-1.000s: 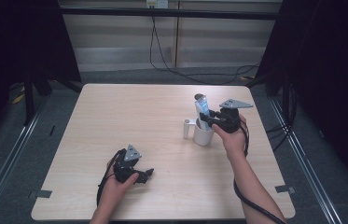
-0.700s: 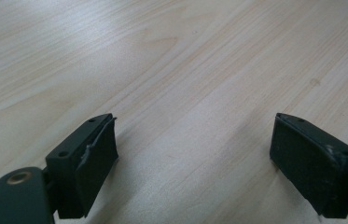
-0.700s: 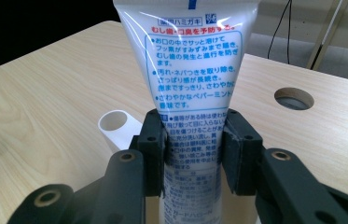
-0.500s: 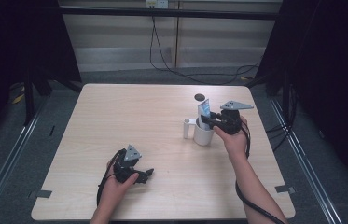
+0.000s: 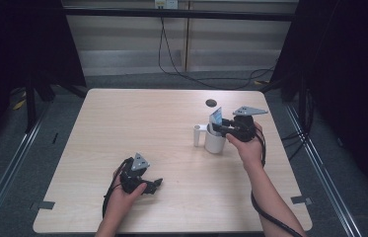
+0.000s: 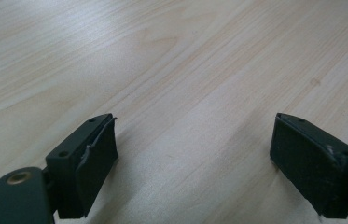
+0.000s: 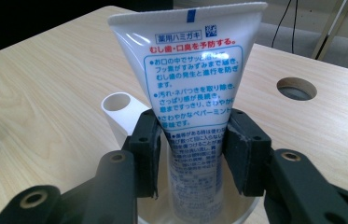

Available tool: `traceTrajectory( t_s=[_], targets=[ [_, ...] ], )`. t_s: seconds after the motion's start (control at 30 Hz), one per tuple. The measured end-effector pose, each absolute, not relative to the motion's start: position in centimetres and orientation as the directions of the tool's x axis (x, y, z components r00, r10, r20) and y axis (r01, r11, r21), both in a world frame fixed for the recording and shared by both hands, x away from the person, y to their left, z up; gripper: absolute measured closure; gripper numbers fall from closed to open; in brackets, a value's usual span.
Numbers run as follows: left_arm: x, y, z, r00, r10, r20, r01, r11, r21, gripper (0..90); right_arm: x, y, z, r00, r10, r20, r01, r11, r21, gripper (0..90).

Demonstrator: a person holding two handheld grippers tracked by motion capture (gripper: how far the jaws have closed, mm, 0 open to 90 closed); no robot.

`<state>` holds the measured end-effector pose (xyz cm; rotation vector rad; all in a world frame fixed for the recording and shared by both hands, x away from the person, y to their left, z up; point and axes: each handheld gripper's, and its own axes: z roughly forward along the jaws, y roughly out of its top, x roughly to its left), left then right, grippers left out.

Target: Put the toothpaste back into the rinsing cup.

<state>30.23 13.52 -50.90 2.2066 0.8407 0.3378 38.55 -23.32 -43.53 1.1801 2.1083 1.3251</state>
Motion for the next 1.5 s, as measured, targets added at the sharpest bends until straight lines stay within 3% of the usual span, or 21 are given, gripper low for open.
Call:
traceTrajectory(
  t_s=[0.5, 0.57, 0.63, 0.73, 0.93, 1.5],
  targets=[
    [30.2, 13.5, -50.9, 0.751, 0.66, -0.016, 0.466, -0.513, 0.721, 14.5, 38.6, -23.5, -43.4, -0.568, 0.815, 0.109, 0.451, 0.198, 0.87, 49.7],
    [30.2, 13.5, -50.9, 0.751, 0.661, -0.016, 0.466, -0.513, 0.721, 14.5, 38.5, -23.7, -43.1, -0.57, 0.811, 0.129, 0.431, 0.161, 0.888, 56.5],
    [30.2, 13.5, -50.9, 0.751, 0.661, -0.016, 0.466, -0.512, 0.721, 14.5, 38.5, -24.0, -42.4, -0.566, 0.806, 0.172, 0.417, 0.101, 0.903, 55.4],
    [30.2, 13.5, -50.9, 0.749, 0.662, -0.014, 0.467, -0.512, 0.721, 14.5, 38.5, -23.7, -41.6, -0.561, 0.815, 0.144, 0.433, 0.141, 0.89, 46.1],
    [30.2, 13.5, -50.9, 0.749, 0.663, -0.01, 0.465, -0.514, 0.721, 14.5, 38.4, -23.6, -41.6, -0.556, 0.823, 0.112, 0.442, 0.179, 0.879, 39.3],
    [30.2, 13.5, -50.9, 0.75, 0.661, -0.01, 0.464, -0.516, 0.72, 14.5, 38.4, -23.6, -41.5, -0.548, 0.834, 0.072, 0.465, 0.231, 0.854, 29.5]
  ],
)
